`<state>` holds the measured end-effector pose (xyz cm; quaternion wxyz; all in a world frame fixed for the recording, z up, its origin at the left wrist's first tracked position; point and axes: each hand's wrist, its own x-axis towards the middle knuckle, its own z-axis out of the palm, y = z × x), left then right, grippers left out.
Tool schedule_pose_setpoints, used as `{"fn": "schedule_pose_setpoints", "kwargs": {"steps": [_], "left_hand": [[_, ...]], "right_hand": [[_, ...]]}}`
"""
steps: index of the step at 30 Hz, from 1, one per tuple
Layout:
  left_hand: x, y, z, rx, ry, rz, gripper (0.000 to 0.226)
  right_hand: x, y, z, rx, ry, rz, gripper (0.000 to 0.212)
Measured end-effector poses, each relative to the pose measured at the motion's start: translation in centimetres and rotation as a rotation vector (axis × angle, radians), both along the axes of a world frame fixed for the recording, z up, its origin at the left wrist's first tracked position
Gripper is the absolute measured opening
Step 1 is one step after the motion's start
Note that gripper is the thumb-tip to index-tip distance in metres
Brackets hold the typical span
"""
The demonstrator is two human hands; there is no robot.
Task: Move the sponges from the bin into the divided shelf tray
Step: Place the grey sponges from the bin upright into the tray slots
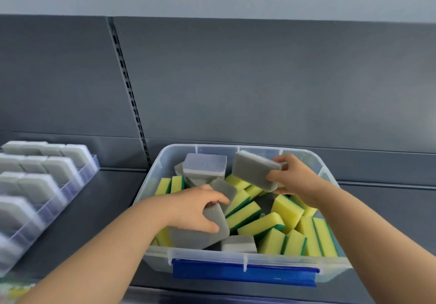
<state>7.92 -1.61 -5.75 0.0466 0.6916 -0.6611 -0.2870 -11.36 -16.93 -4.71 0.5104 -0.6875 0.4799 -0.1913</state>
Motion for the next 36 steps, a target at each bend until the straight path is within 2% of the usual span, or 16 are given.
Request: {"fn": "schedule_pose_setpoints", "kwargs": {"steps": [4,6,9,11,15,20,23,27,30,34,36], "left_hand": [[1.2,-0.6,1.4,-0.269,0.134,0.216,0.036],[1.4,-1.0,2.5,-0.397,0.275,0.336,0.027],[1.0,-1.5,3.7,-0.535,0.509,0.477,0.023],[0.4,-2.0,4.1,-0.609,0.578,0.539,0.023],[-0.8,-2.9,3.8,-0.662,0.571,0.585,0.021],[-1.1,-4.0,2.5,-0.639,0.630,0.614,0.014],[-0.9,-4.1,2.0,-0.635,0.550,0.571,0.020],[-0.8,-3.7,1.5,-0.518,0.279,0.439,0.039],[-1.0,-3.4,1.6,-0.484,0.162,0.393,0.046],[-1.3,-3.6,2.3,-0.450,-0.143,0.308,0.052],[-1.5,-3.7,2.5,-0.453,-0.202,0.270,0.047]], "right_hand": [[-2.9,0.5,0.3,0.071,-0.154,-0.041,0.034],[-3.9,0.8,0.3,0.055,-0.176,-0.062,0.034],[-4.7,1.1,0.2,-0.077,-0.122,-0.094,0.032],[-5.0,1.2,0.3,-0.192,-0.062,-0.107,0.031],[-4.9,1.7,0.7,-0.325,-0.018,-0.052,0.030],[-4.1,2.5,1.1,-0.446,0.009,0.034,0.033],[-3.5,2.6,1.0,-0.497,0.047,0.063,0.035],[-2.8,2.6,0.4,-0.547,0.109,0.134,0.037],[-2.6,2.3,-0.1,-0.550,0.139,0.175,0.037],[-2.6,1.5,-0.6,-0.535,0.146,0.138,0.037],[-2.8,1.2,-0.5,-0.512,0.064,0.064,0.032]]}}
